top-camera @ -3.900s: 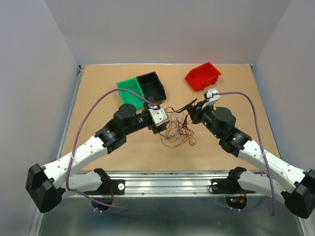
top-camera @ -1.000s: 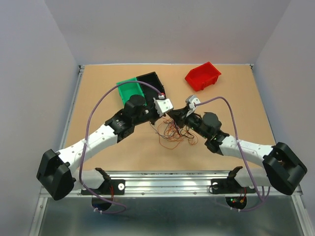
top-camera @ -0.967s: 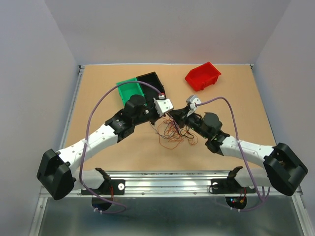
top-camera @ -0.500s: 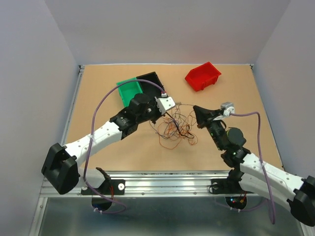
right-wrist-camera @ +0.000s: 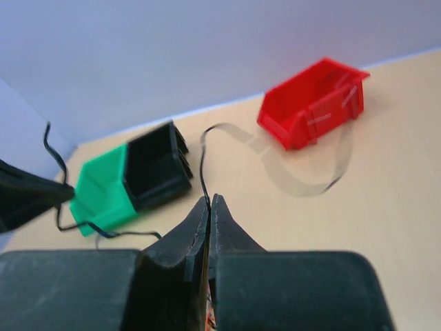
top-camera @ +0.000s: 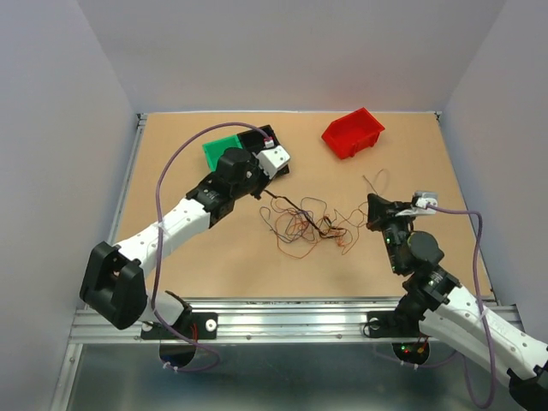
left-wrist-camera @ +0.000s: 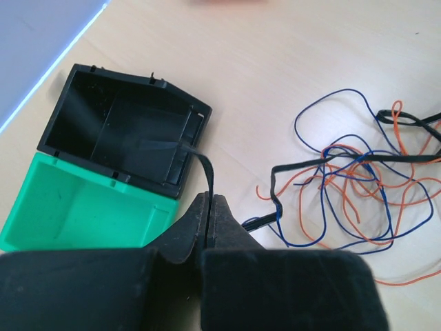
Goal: Untangle the cables
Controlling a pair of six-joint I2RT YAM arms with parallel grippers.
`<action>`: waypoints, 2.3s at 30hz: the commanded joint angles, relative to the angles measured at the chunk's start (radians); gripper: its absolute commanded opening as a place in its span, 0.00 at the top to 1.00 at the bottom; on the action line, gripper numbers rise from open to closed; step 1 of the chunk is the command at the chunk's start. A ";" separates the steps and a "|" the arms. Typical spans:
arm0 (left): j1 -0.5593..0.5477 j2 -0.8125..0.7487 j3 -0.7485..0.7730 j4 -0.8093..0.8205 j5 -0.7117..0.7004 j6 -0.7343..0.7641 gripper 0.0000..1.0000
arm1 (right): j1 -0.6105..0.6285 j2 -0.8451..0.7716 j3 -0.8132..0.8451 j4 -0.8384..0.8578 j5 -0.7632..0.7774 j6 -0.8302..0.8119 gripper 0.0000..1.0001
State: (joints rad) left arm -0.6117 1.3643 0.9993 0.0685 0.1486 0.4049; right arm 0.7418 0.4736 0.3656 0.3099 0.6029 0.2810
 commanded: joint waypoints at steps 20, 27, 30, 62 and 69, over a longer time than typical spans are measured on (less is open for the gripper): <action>-0.039 -0.076 0.762 -0.254 0.362 -0.138 1.00 | 0.005 0.155 0.004 0.093 -0.431 -0.101 0.25; -0.039 -0.087 0.791 -0.228 0.427 -0.179 1.00 | 0.005 0.319 0.038 0.285 -0.701 -0.163 0.26; -0.040 -0.097 0.788 -0.202 0.434 -0.192 1.00 | 0.005 0.448 0.102 0.342 -0.752 -0.192 0.28; -0.042 -0.245 1.077 0.326 0.323 -0.442 1.00 | 0.005 1.160 0.300 0.800 -0.775 -0.145 0.70; -0.043 -0.269 1.217 0.387 0.088 -0.301 1.00 | 0.005 1.220 0.193 0.932 -0.669 -0.065 0.79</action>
State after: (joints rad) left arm -0.6487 1.1408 2.1765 0.3012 0.3779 0.0303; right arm 0.7460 1.6676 0.6144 1.1095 -0.1413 0.1673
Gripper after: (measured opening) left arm 0.036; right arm 0.254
